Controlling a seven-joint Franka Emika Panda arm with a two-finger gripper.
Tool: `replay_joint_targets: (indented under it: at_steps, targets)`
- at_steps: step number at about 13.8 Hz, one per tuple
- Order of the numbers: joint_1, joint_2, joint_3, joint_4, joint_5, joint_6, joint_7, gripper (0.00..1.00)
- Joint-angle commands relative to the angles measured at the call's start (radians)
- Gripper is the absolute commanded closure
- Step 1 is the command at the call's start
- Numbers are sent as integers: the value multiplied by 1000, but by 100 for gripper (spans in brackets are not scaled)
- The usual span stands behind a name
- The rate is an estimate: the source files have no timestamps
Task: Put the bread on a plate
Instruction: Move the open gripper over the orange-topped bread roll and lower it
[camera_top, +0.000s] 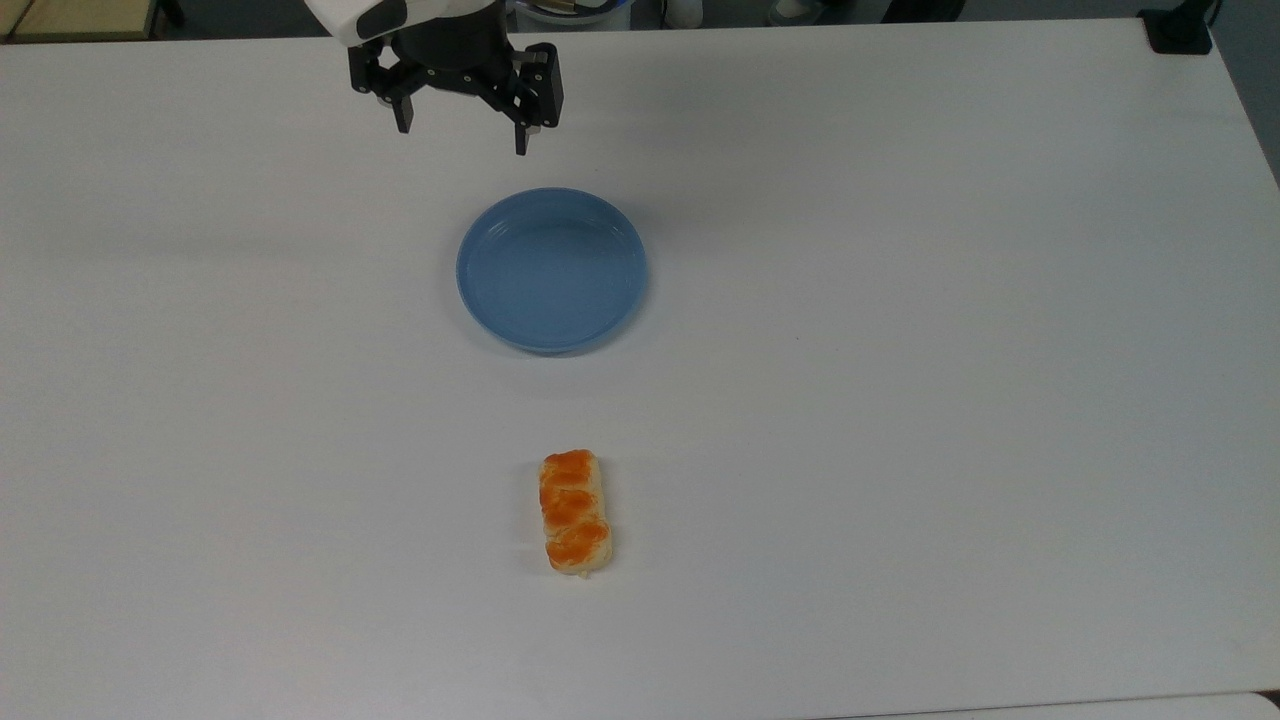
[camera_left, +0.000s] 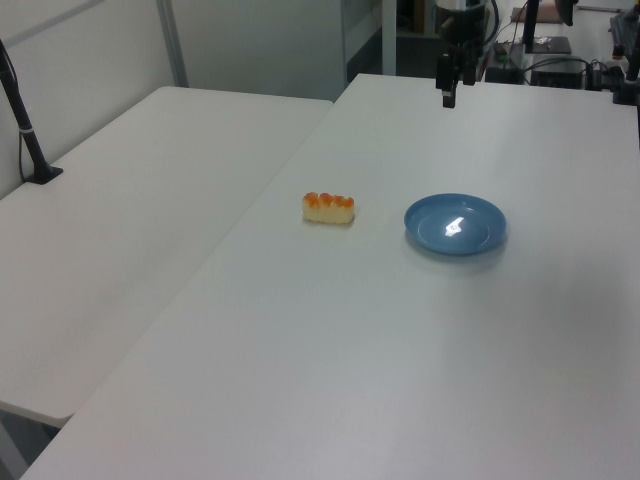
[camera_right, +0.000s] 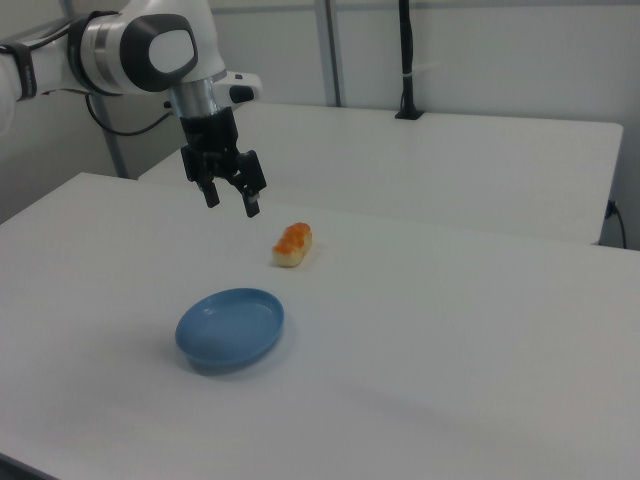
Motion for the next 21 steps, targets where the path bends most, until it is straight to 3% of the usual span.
replay_joint_targets:
  at_steps: [1, 11, 16, 21]
  targets:
    - [3, 7, -3, -4, 60, 1, 13, 0]
    - [23, 15, -3, -7, 63, 1, 13, 0]
    - [43, 73, -18, 5, 69, 27, 9, 0]
    - [46, 274, -67, 243, 167, 102, -72, 0]
